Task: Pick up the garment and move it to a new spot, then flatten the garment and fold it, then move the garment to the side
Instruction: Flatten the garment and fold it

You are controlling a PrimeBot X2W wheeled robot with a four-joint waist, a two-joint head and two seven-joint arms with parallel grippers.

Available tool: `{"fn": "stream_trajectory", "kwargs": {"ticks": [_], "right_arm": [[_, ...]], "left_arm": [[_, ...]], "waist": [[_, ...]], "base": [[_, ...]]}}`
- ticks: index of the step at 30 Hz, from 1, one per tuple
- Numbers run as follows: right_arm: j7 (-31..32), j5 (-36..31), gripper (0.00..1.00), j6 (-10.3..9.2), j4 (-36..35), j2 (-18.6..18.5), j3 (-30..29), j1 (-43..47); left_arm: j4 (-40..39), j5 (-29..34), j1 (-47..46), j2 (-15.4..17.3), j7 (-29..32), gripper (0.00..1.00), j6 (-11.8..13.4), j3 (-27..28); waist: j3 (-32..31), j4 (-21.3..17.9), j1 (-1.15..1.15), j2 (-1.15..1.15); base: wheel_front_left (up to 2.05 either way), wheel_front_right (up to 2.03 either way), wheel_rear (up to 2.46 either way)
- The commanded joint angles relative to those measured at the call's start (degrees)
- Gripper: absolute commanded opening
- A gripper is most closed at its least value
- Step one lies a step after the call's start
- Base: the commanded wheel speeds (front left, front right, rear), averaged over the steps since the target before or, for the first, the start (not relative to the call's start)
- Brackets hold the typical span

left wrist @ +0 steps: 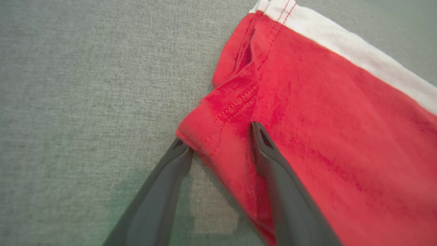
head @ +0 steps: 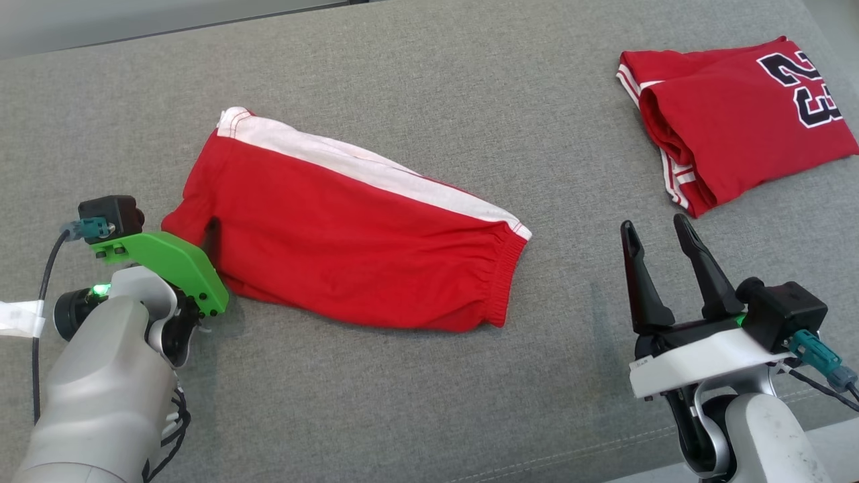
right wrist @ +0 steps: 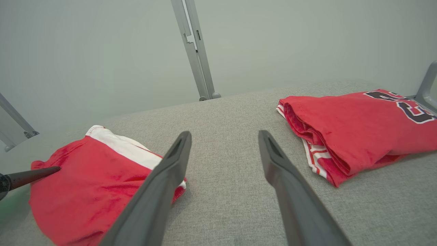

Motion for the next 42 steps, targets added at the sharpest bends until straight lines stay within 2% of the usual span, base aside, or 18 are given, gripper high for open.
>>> {"fn": "stream_trajectory", "kwargs": {"ticks": [1,9,18,28,36,42], "right_arm": [[-0.44,0.53,1.00,-0.07,-0.43,-0.10,0.23,-0.02],[-1.38,0.23,1.00,-0.07,-0.46,-0.10,-0.64,0.22],[-0.75,-0.29,1.00,-0.07,-0.21,-0.11,-0.49,1.66],[1.76,-0.60,1.00,-0.07,0.53,-0.12,0.02,3.11],[3.57,-0.72,1.00,-0.07,1.40,-0.11,0.09,3.81],[4.28,-0.51,1.00,-0.07,1.92,-0.12,0.74,4.07]], "left_arm": [[0.84,-0.65,0.96,-0.40,0.53,0.00,-0.26,-0.61],[-0.92,-1.54,2.10,-1.12,-4.88,0.00,-0.29,0.03],[-5.36,-4.21,8.72,-2.45,-11.87,0.00,-0.13,1.88],[-15.31,-5.96,20.55,-4.16,-14.29,0.00,5.56,7.14],[-26.46,-3.67,30.54,-5.01,-14.32,0.00,10.94,9.91],[-30.30,-3.49,35.04,-5.45,-14.30,0.00,13.66,10.61]], "waist": [[-0.03,-0.15,0.00,0.41],[-1.36,0.72,0.00,0.41],[-5.09,4.63,0.00,0.41],[-8.64,8.15,0.00,0.41],[-10.37,8.67,0.00,0.41],[-11.25,8.33,0.00,0.41]], "base": [[0.00,0.00,0.00],[0.00,0.00,0.00],[0.00,0.00,0.00],[0.00,0.00,0.00],[0.00,0.00,0.00],[0.00,0.00,0.00]]}}
